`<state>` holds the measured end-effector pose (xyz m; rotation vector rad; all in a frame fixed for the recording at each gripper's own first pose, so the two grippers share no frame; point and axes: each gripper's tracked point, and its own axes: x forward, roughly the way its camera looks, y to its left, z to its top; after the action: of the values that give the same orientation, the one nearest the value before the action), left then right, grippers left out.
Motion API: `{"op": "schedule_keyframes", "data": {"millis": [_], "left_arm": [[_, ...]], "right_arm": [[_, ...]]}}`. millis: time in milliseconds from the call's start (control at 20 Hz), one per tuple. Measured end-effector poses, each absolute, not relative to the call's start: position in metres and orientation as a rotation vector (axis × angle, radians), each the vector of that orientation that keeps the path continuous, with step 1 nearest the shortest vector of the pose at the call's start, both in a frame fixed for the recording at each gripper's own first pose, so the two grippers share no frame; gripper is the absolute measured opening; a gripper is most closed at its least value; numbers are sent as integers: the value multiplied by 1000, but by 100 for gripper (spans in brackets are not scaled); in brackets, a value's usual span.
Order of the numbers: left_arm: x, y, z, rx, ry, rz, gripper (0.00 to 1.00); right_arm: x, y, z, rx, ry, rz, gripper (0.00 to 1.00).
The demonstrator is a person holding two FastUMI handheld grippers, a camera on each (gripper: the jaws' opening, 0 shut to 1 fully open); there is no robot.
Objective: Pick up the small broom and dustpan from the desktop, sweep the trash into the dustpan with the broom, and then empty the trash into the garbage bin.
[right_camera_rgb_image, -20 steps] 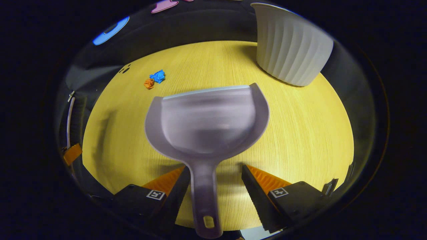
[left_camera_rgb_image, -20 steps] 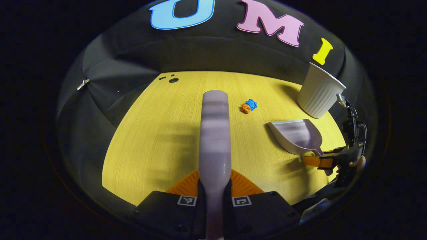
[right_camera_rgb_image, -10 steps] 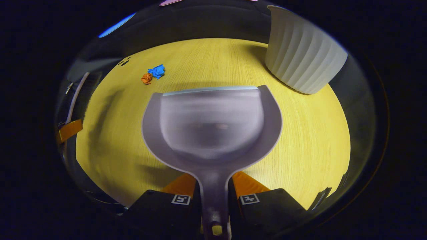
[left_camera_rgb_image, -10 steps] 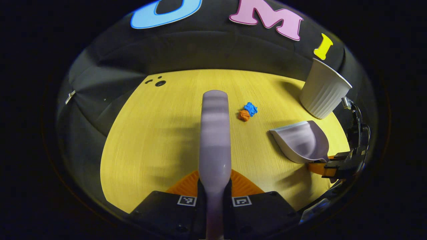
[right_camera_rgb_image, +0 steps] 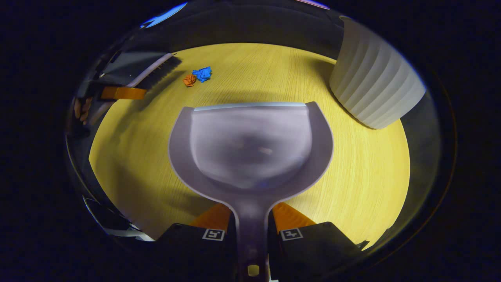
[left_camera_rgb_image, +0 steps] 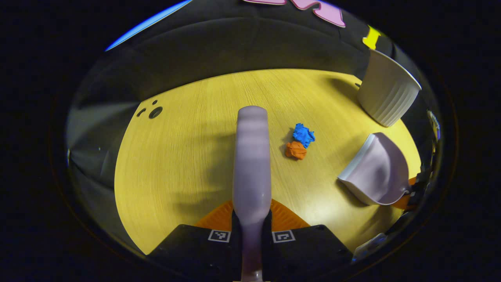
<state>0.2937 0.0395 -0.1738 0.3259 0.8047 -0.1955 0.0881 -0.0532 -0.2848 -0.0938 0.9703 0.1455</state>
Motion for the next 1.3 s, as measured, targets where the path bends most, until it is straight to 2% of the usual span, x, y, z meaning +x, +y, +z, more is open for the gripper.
{"op": "schedule_keyframes", "data": {"millis": [100,250,350,400,450,600,650,700,1250,1300], "left_arm": [[311,32,-175,363,814,-235,24],[334,19,-178,435,825,-281,24],[342,10,-175,495,830,-325,24],[345,5,-174,528,834,-353,24],[346,-2,-175,556,849,-397,24],[344,-17,-183,664,910,-519,26],[342,-25,-183,688,909,-554,24],[339,-33,-185,705,916,-587,24],[231,-144,-217,709,1056,-888,25],[216,-153,-219,686,1078,-908,25]], "right_arm": [[89,-61,-277,-135,965,168,33],[85,-69,-270,-218,954,218,40],[79,-72,-267,-261,955,247,33],[77,-72,-267,-269,962,259,40],[76,-71,-270,-275,970,268,36],[75,-67,-269,-286,974,285,36],[74,-65,-269,-287,974,289,33],[75,-63,-268,-284,973,293,36],[71,-68,-273,-281,960,301,36],[71,-69,-273,-284,958,302,33]]}}
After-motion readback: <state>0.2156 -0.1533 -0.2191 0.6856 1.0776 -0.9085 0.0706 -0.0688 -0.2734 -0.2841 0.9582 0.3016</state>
